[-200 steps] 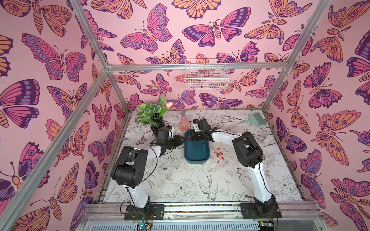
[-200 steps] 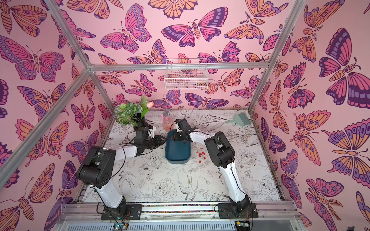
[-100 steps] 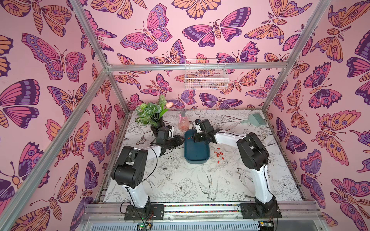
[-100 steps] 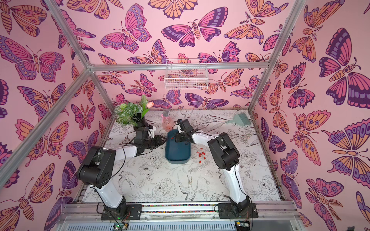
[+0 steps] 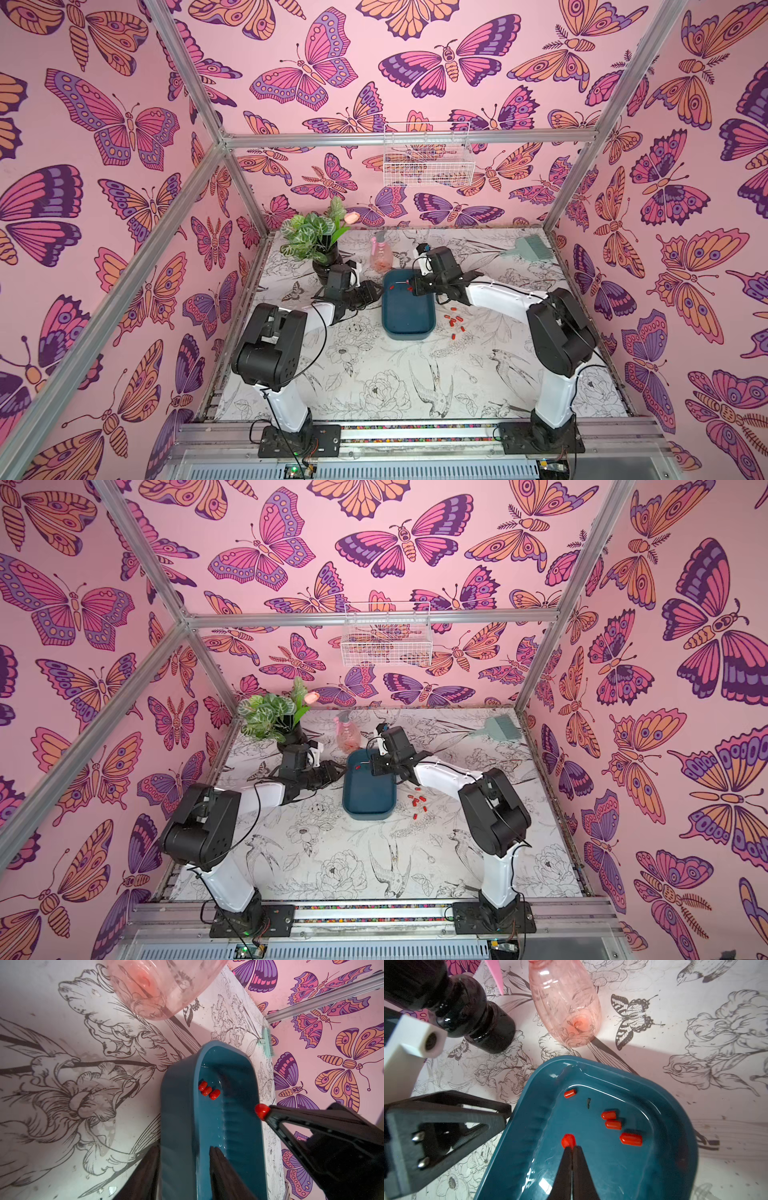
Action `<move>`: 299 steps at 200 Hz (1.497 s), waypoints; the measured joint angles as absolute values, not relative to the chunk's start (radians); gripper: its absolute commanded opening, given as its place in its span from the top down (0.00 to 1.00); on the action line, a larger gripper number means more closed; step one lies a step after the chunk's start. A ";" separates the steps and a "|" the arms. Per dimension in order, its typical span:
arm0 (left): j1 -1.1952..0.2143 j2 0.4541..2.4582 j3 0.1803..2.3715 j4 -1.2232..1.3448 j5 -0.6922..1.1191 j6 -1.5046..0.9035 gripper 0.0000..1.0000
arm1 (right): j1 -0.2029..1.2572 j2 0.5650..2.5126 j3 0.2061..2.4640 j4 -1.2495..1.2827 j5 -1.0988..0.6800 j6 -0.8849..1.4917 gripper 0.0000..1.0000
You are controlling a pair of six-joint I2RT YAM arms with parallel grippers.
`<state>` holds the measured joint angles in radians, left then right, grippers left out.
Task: Take the screw protection sleeves out of the storage box
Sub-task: Pick up the screw protection sleeve from the storage box, then place the screw protection sleeve at the center of the board.
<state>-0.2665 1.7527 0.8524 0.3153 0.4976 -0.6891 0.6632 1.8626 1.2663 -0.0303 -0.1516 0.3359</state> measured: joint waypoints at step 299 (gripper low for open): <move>-0.266 1.753 0.852 0.318 0.498 -0.689 0.56 | 0.397 1.317 0.760 -0.308 -0.099 0.286 0.98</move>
